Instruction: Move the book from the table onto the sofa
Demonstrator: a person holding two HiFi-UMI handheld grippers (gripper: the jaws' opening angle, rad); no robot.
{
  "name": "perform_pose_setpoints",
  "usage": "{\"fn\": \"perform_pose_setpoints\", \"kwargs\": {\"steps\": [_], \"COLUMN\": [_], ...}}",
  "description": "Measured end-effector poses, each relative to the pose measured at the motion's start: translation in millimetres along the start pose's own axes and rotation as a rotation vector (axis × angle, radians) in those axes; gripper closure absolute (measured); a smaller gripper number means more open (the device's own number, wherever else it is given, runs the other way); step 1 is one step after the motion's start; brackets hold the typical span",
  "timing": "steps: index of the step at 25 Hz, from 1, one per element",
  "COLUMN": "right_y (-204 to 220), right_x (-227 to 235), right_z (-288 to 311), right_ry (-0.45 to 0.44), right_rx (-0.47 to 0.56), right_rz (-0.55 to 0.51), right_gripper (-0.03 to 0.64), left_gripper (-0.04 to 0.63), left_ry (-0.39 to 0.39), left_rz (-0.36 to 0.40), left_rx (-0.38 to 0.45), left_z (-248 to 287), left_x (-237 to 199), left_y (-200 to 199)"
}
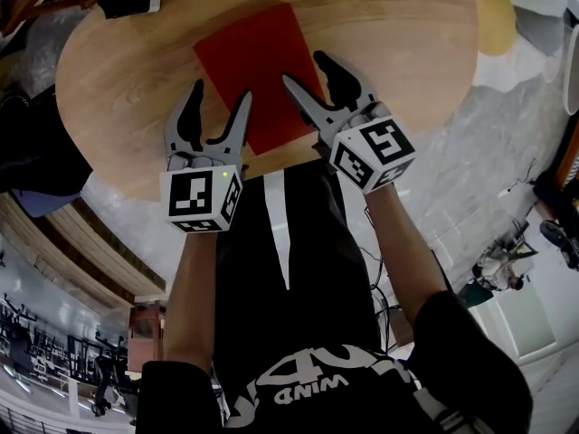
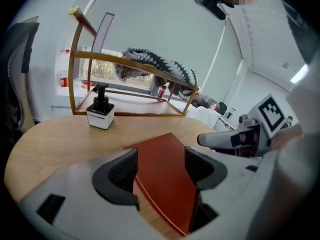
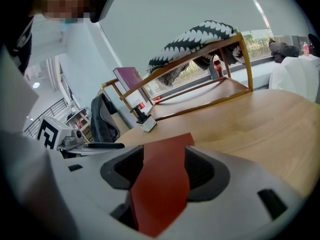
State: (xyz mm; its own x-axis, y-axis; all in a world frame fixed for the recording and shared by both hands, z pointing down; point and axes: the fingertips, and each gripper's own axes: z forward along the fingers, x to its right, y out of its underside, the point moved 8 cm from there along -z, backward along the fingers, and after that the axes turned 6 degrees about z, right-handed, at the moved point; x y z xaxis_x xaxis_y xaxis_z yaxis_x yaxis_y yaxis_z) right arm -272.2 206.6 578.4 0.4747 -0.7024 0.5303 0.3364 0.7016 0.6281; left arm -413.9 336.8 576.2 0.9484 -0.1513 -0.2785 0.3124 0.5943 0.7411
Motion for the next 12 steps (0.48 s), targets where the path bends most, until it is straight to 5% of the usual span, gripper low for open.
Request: {"fn": "perform_pose_setpoints", "kwargs": {"steps": [12], "right_y": [53], "right_x": [43], "right_z": [15], "right_ry": [0.076], "right_rx": [-0.177], "right_rz": [0.064], "right_gripper": [0.377], "left_gripper": [0.316], "left_ry": [0.003], "left_rz": [-0.175], "left_rx": [-0.129], "left_z": [13], "left_x": [-4], "left_y": [64]}}
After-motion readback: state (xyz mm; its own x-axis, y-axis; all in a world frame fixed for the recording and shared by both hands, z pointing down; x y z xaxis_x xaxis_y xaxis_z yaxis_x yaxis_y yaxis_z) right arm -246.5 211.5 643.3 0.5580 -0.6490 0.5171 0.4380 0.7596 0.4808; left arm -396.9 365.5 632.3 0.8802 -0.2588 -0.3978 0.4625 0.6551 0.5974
